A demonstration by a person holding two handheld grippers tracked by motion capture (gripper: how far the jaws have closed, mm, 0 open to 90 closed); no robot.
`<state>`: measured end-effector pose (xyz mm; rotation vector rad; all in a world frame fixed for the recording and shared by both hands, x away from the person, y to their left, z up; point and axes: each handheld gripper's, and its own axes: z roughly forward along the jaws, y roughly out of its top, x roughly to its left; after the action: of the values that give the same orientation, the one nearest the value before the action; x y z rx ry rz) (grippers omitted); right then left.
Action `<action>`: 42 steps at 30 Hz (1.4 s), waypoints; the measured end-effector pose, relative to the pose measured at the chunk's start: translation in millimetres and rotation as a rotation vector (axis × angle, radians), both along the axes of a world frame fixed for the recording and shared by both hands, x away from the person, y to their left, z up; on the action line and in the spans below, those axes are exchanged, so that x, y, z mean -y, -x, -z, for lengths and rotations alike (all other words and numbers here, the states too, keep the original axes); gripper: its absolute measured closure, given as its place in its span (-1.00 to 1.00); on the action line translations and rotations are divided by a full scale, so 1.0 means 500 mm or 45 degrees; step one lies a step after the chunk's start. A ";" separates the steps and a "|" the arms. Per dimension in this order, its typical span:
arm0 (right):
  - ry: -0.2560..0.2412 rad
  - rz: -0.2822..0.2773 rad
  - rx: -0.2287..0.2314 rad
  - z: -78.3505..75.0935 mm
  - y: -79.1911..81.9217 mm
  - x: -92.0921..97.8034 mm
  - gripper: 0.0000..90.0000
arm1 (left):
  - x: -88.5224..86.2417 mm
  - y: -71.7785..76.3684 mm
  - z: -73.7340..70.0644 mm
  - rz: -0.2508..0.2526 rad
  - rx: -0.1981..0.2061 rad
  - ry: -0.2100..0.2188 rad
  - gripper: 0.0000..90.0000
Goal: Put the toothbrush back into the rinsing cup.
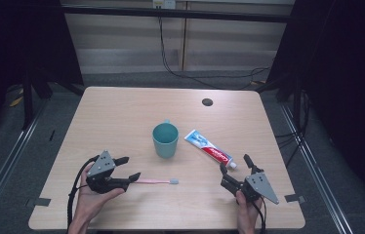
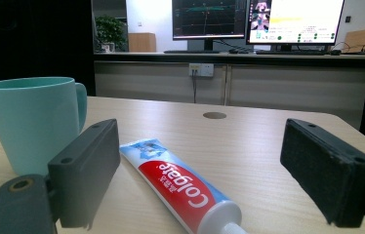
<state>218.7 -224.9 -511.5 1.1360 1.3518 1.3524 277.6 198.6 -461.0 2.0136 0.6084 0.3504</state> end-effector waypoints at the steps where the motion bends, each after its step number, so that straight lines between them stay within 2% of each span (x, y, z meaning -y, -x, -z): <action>1: 0.000 0.000 0.000 0.000 0.000 0.000 -0.69 | 0.003 -0.002 0.000 0.007 -0.017 -0.015 -0.27; 4: -0.001 0.001 -0.002 0.000 0.000 0.000 -0.69 | 0.012 -0.009 -0.002 0.033 -0.044 -0.069 -0.26; 10: 0.000 0.003 -0.001 0.000 0.000 0.000 -0.69 | 0.015 -0.014 -0.002 0.054 -0.103 -0.122 -0.22; 15: 0.000 0.003 -0.001 0.000 0.000 0.000 -0.69 | 0.025 -0.023 -0.009 0.111 -0.161 -0.224 -0.15; 18: 0.000 0.003 0.000 0.000 0.000 0.000 -0.69 | 0.023 -0.029 -0.015 0.133 -0.191 -0.245 -0.12; 23: 0.000 0.013 -0.006 0.000 -0.001 -0.001 -0.69 | 0.035 -0.041 -0.028 0.189 -0.232 -0.359 -0.10; 26: 0.000 0.017 -0.008 0.000 -0.001 -0.001 -0.68 | 0.040 -0.047 -0.031 0.188 -0.251 -0.386 -0.12; 28: -0.001 0.014 -0.005 0.000 0.000 -0.001 -0.68 | 0.044 -0.053 -0.032 0.206 -0.271 -0.428 -0.12; 29: -0.003 0.012 -0.005 0.000 0.000 -0.001 -0.68 | 0.046 -0.054 -0.032 0.207 -0.292 -0.421 -0.12; 31: -0.001 0.012 -0.004 0.000 0.000 -0.001 -0.68 | 0.047 -0.061 -0.034 0.218 -0.308 -0.462 -0.11; 32: -0.002 0.012 -0.005 0.000 0.000 -0.001 -0.68 | 0.048 -0.063 -0.035 0.209 -0.321 -0.465 -0.08; 36: 0.004 0.031 -0.013 -0.001 -0.002 -0.002 -0.68 | 0.052 -0.069 -0.037 0.209 -0.351 -0.450 -0.03; 38: 0.002 0.031 -0.014 -0.001 -0.002 -0.002 -0.68 | 0.055 -0.071 -0.037 0.222 -0.369 -0.480 0.00; 39: 0.002 0.030 -0.014 -0.001 -0.002 -0.002 -0.68 | 0.057 -0.070 -0.035 0.221 -0.383 -0.478 0.02; 40: 0.003 0.029 -0.013 -0.001 -0.002 -0.002 -0.68 | 0.058 -0.073 -0.036 0.242 -0.385 -0.512 0.04; 41: 0.002 0.030 -0.013 -0.001 -0.002 -0.002 -0.68 | 0.062 -0.072 -0.034 0.237 -0.407 -0.507 0.06; 42: 0.001 0.029 -0.014 -0.001 -0.001 -0.002 -0.68 | 0.064 -0.074 -0.034 0.251 -0.420 -0.531 0.07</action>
<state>219.4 -223.8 -511.2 1.1567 1.3426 1.3312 314.8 166.5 -443.7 2.5388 0.5626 0.0212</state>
